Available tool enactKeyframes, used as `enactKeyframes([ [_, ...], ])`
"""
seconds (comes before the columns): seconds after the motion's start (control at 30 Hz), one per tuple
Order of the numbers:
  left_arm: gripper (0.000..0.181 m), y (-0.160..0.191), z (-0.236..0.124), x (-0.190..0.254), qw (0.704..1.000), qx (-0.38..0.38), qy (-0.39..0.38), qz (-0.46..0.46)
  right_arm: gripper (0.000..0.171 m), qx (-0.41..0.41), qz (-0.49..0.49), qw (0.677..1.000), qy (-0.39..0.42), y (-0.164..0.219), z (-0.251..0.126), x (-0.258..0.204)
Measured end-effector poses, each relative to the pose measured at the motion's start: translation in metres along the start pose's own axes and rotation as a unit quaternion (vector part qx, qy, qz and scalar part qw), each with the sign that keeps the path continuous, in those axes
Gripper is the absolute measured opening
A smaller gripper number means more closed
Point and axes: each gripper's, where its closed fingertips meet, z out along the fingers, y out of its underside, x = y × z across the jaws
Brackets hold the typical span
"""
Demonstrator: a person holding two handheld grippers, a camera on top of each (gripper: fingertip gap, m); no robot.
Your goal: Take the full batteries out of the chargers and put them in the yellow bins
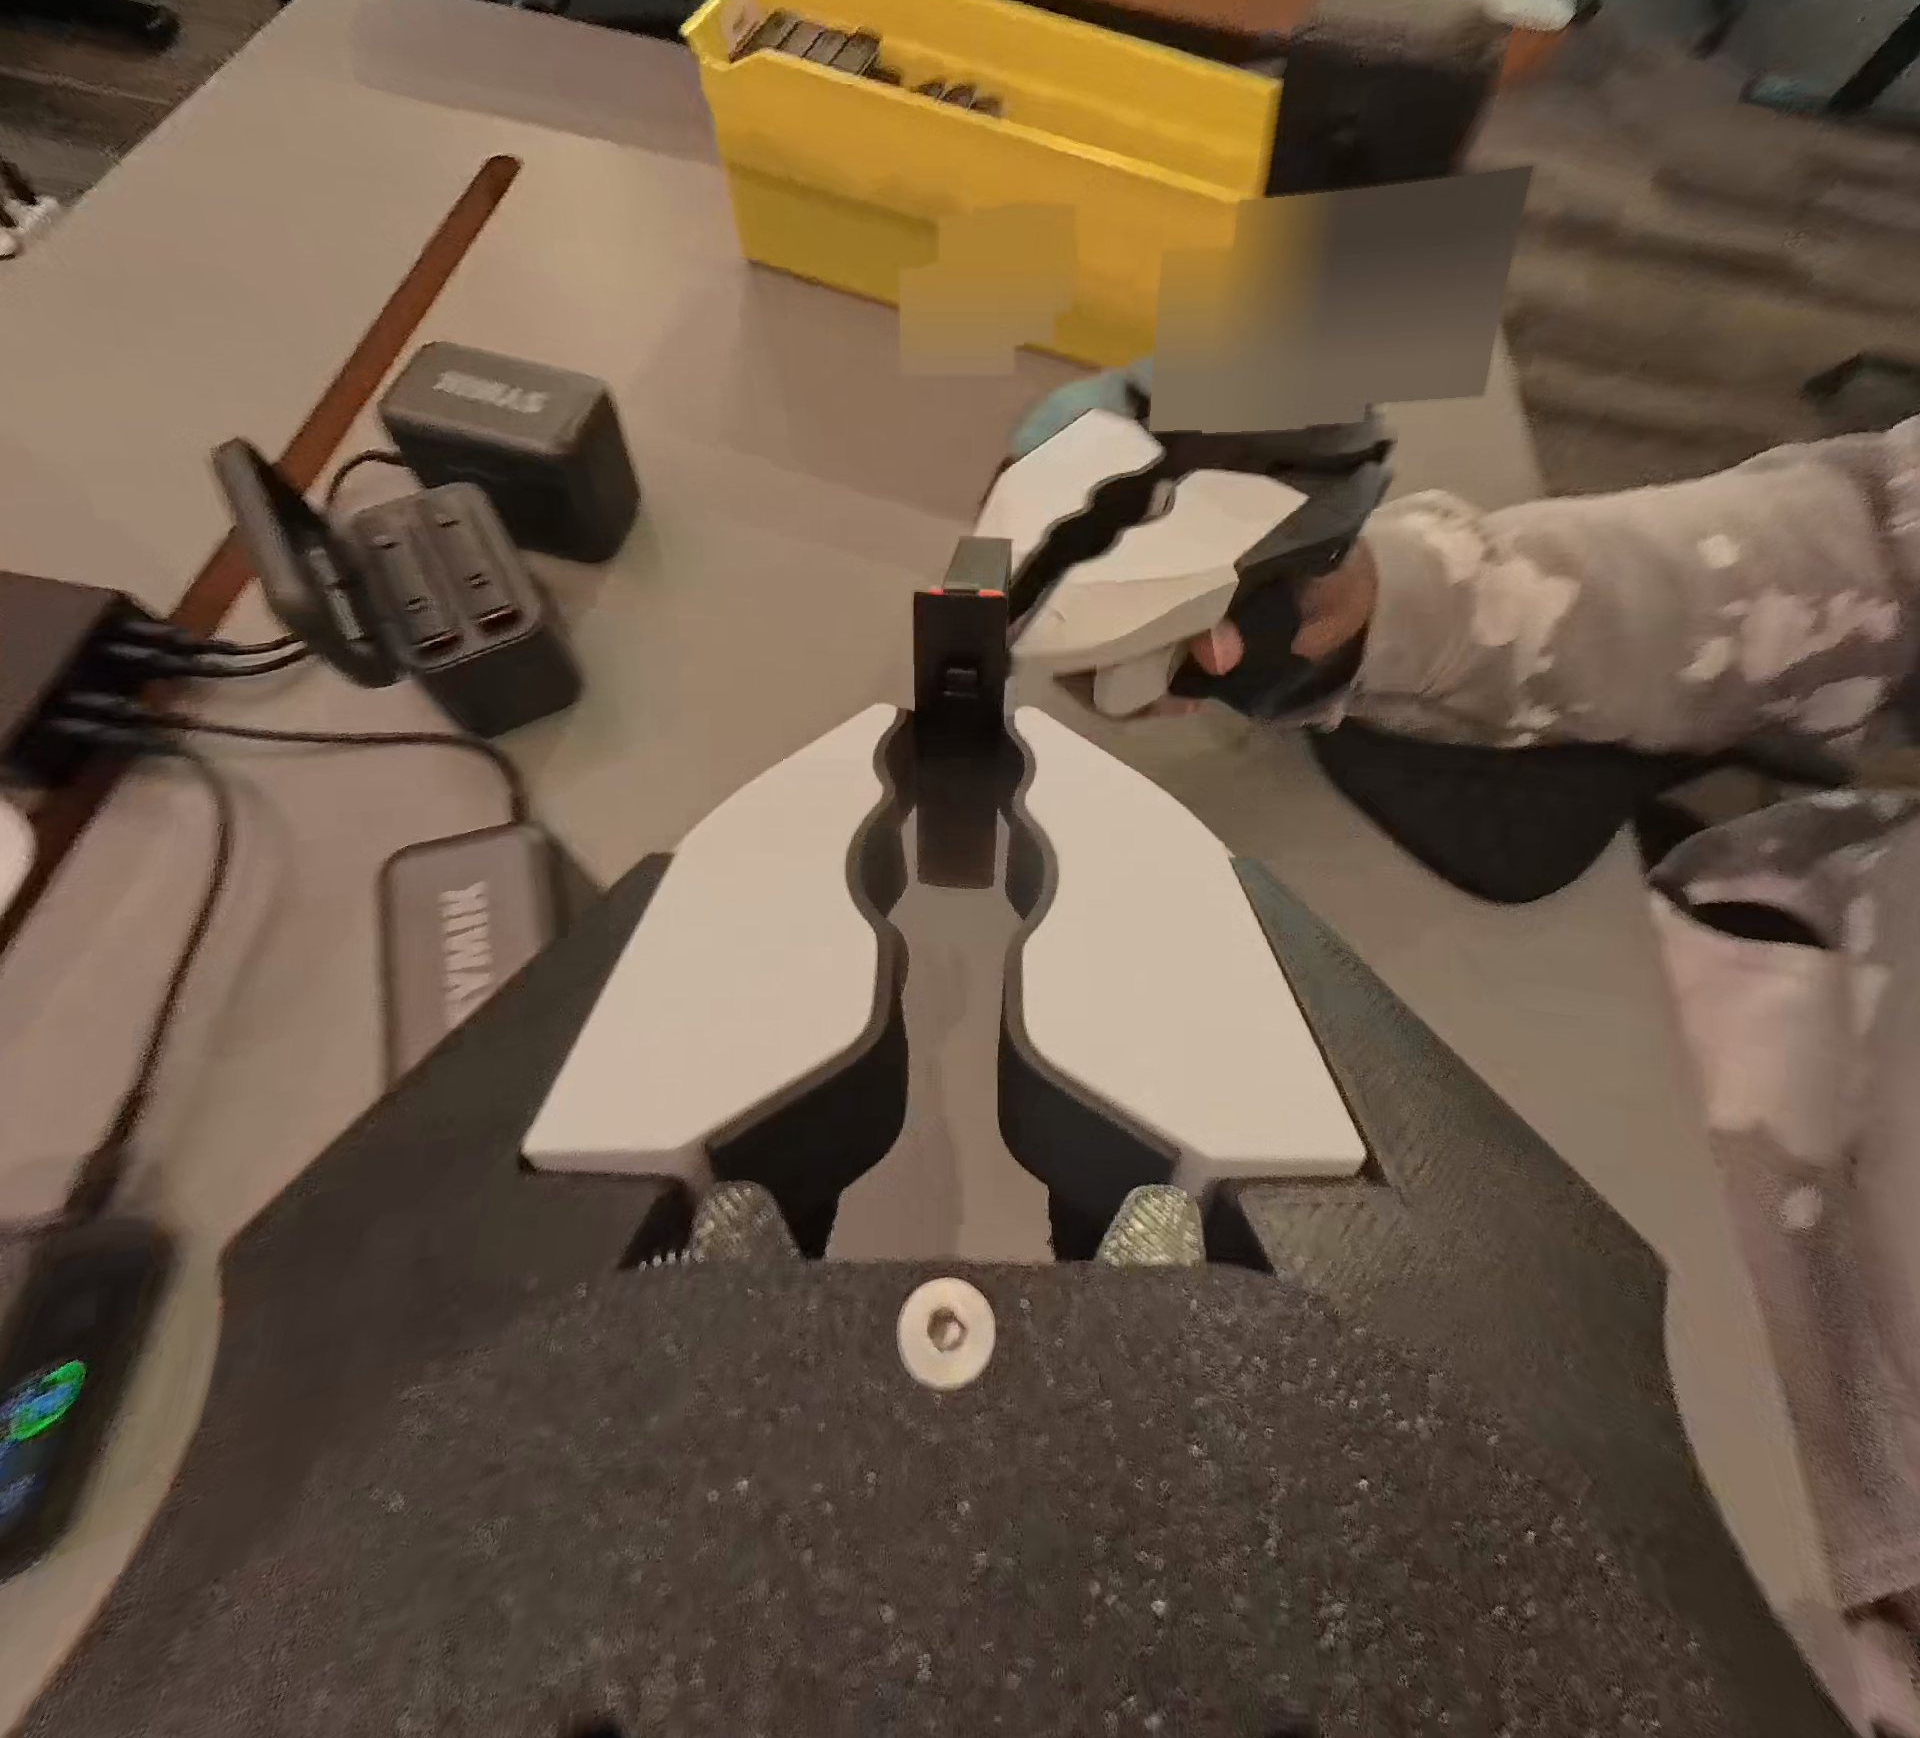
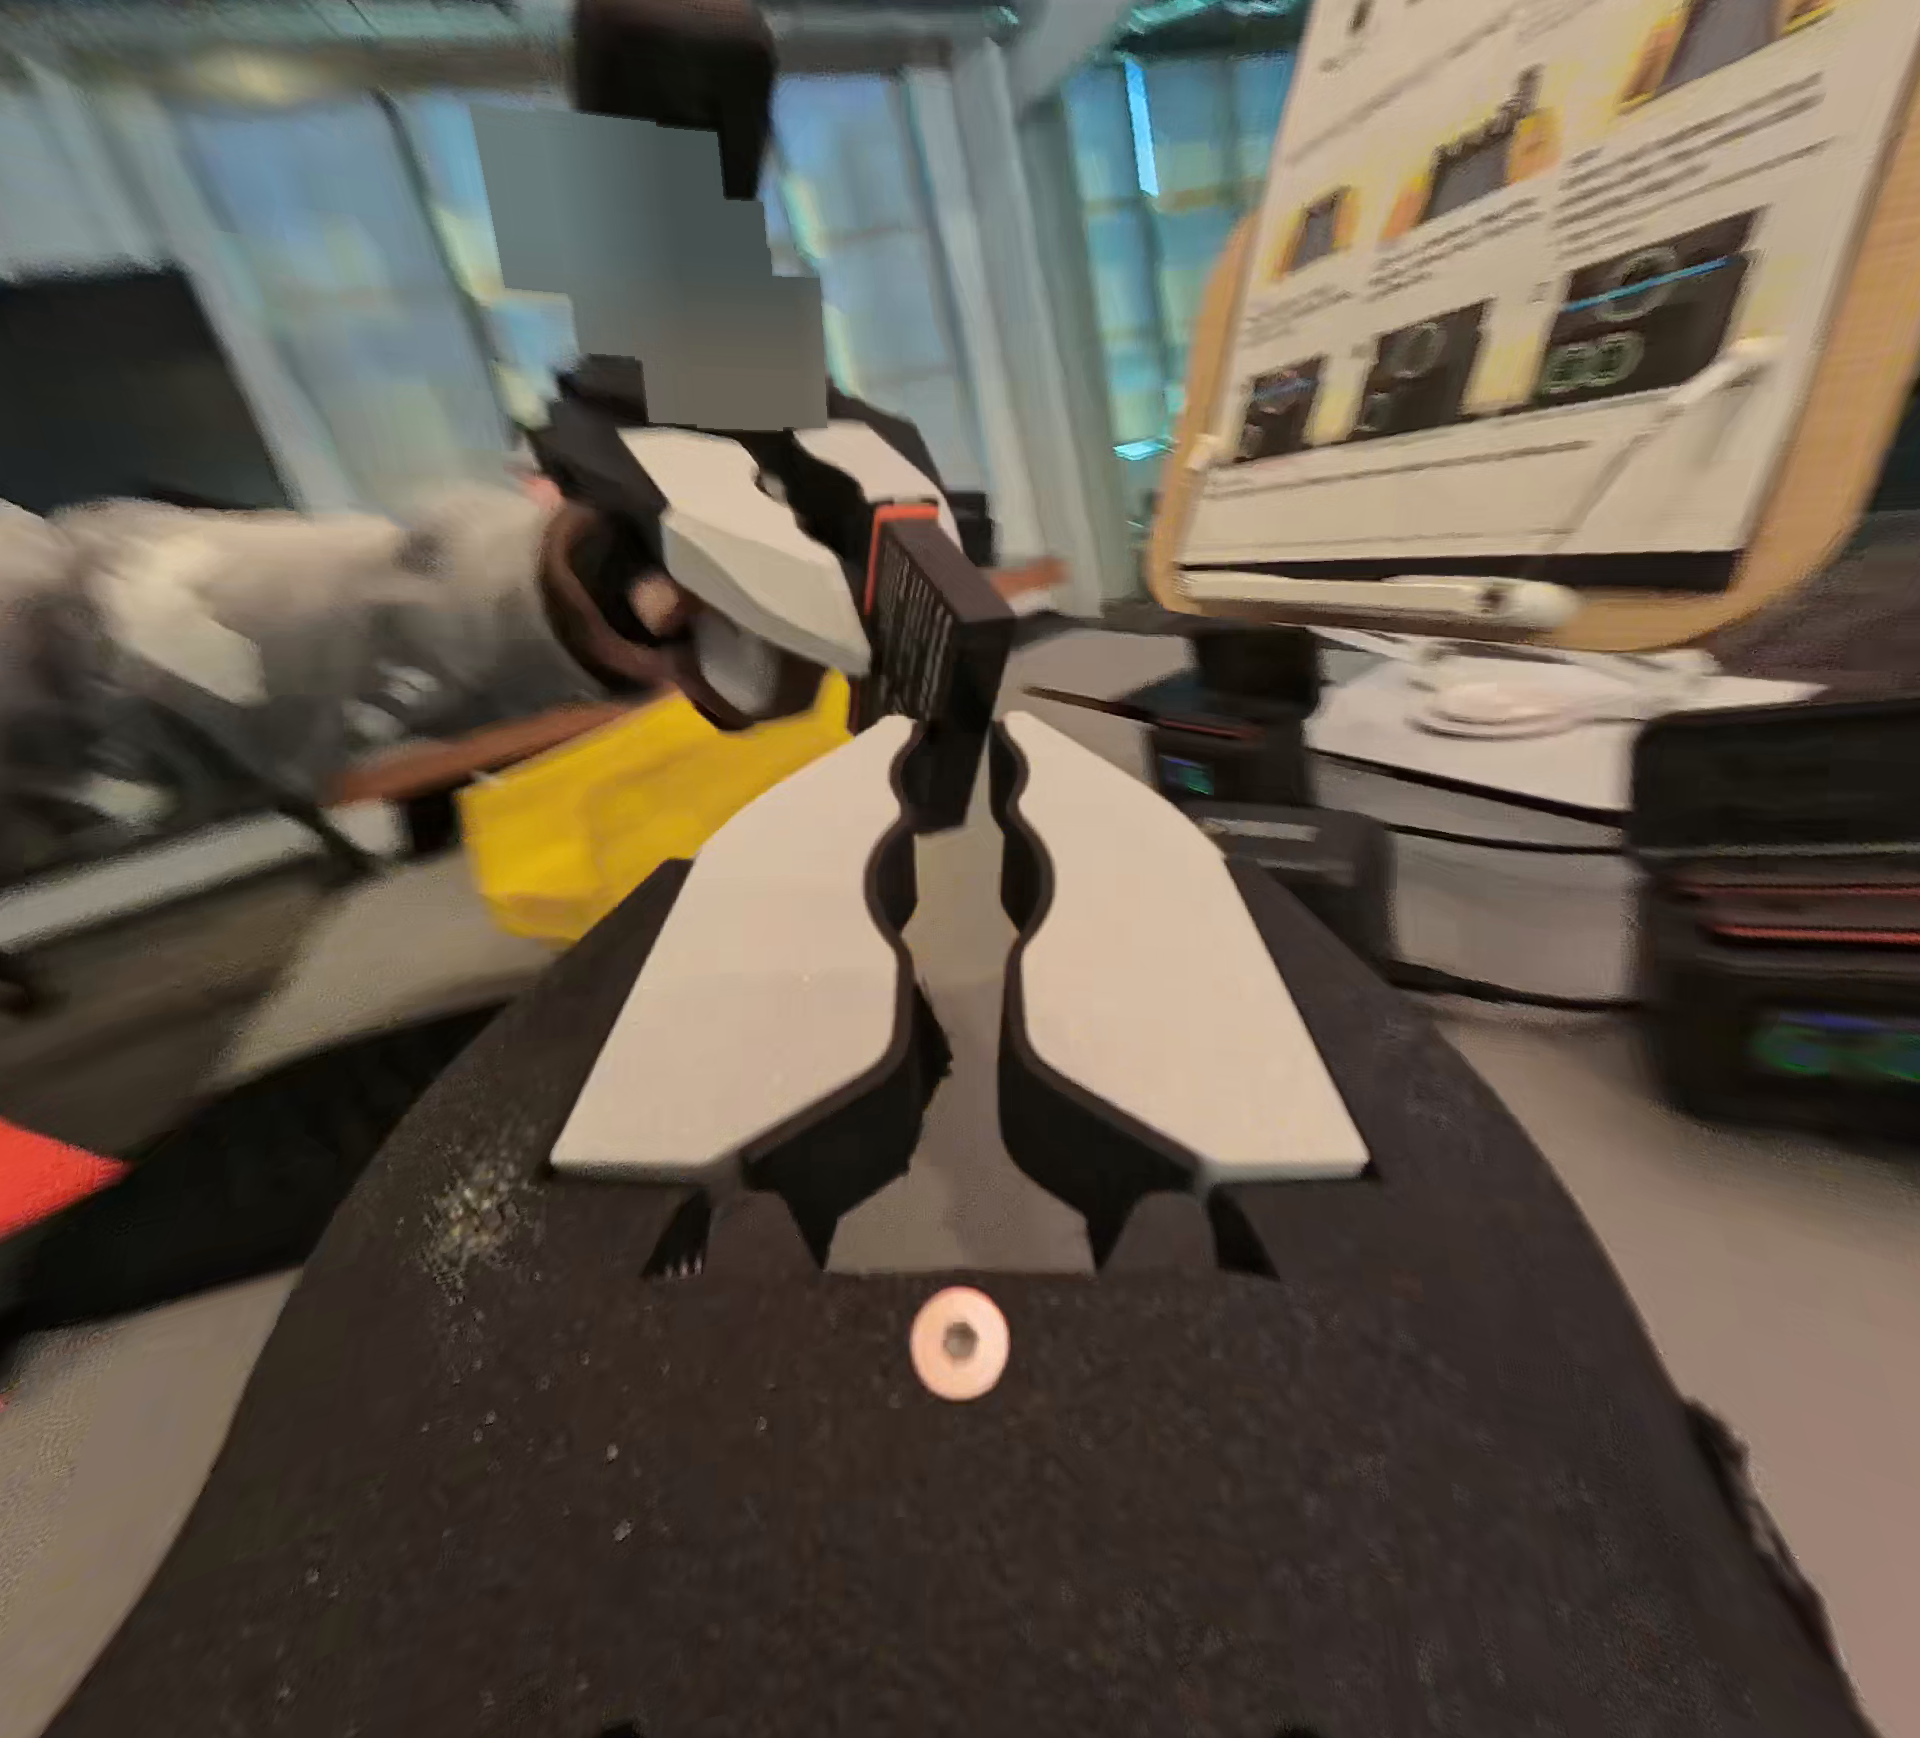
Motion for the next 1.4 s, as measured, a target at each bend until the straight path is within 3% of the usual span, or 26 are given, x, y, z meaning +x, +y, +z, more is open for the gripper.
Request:
enactKeyframes([
  [0.07,0.015,0.005,-0.009,-0.016,0.999,-0.026,-0.028,0.010,0.000,-0.024,-0.053,0.996,0.067,0.006,-0.002,0.013],
  [0.23,0.015,0.031,-0.036,-0.070,0.980,-0.142,-0.123,0.069,0.000,-0.066,-0.105,0.969,0.214,0.010,-0.018,0.054],
  [0.47,0.015,0.073,-0.063,-0.138,0.935,-0.285,-0.181,0.109,0.000,-0.097,-0.125,0.933,0.322,0.012,-0.041,0.084],
  [0.67,0.015,0.095,-0.076,-0.189,0.895,-0.370,-0.210,0.133,0.000,-0.119,-0.142,0.924,0.333,0.017,-0.042,0.088],
  [1.03,0.015,0.106,-0.074,-0.235,0.855,-0.431,-0.232,0.171,0.000,-0.136,-0.136,0.927,0.323,0.025,-0.039,0.090],
  [1.4,0.015,0.120,-0.084,-0.238,0.851,-0.470,-0.195,0.130,0.000,-0.140,-0.128,0.932,0.309,0.028,-0.035,0.088],
])
